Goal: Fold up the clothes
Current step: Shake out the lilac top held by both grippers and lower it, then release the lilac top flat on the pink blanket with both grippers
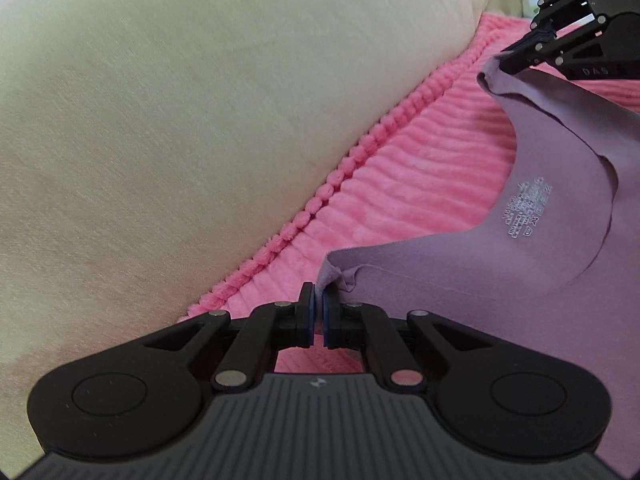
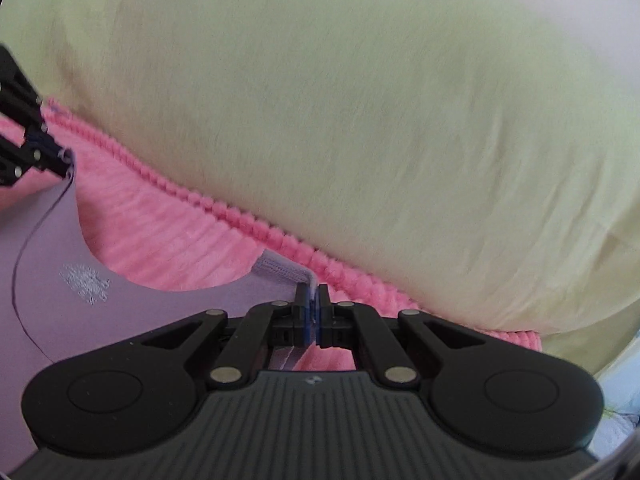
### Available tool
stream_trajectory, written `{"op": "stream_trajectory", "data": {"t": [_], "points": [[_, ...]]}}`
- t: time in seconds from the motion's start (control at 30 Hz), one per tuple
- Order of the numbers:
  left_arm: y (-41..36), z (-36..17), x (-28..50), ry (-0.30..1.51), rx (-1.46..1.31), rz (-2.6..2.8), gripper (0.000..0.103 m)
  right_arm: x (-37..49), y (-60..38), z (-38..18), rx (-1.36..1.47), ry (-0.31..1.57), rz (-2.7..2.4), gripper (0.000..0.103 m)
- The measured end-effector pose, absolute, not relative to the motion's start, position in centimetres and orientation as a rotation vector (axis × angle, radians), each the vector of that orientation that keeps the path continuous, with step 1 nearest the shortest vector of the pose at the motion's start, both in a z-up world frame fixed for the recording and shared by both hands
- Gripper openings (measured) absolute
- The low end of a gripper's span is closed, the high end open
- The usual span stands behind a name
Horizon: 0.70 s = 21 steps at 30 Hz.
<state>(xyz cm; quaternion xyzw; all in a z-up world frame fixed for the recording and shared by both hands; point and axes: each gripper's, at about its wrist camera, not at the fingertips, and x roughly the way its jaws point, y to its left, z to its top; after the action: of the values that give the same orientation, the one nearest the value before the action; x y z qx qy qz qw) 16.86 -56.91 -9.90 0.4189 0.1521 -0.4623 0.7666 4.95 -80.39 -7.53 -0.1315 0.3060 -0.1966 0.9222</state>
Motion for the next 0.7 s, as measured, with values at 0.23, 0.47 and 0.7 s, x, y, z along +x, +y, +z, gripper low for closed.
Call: {"op": "stream_trajectory", "data": {"t": [0.23,0.47,0.7], "points": [[-57.3,-11.7,18.2,0.373,0.879,-0.950,0.026,6.1,-81.4,-10.9,-0.282,0.750,-0.385,0.008],[-54.0,-9.0,20.9,0.380,0.729,-0.840,0.048,3.0,-82.5,-7.5,-0.148,0.622,-0.500,0.030],[-53.2,-9.9,19.4,0.448,0.684,-1.022,0.048,0.3,-78.8,-8.1,-0.029,0.621,-0.383,0.037]]}}
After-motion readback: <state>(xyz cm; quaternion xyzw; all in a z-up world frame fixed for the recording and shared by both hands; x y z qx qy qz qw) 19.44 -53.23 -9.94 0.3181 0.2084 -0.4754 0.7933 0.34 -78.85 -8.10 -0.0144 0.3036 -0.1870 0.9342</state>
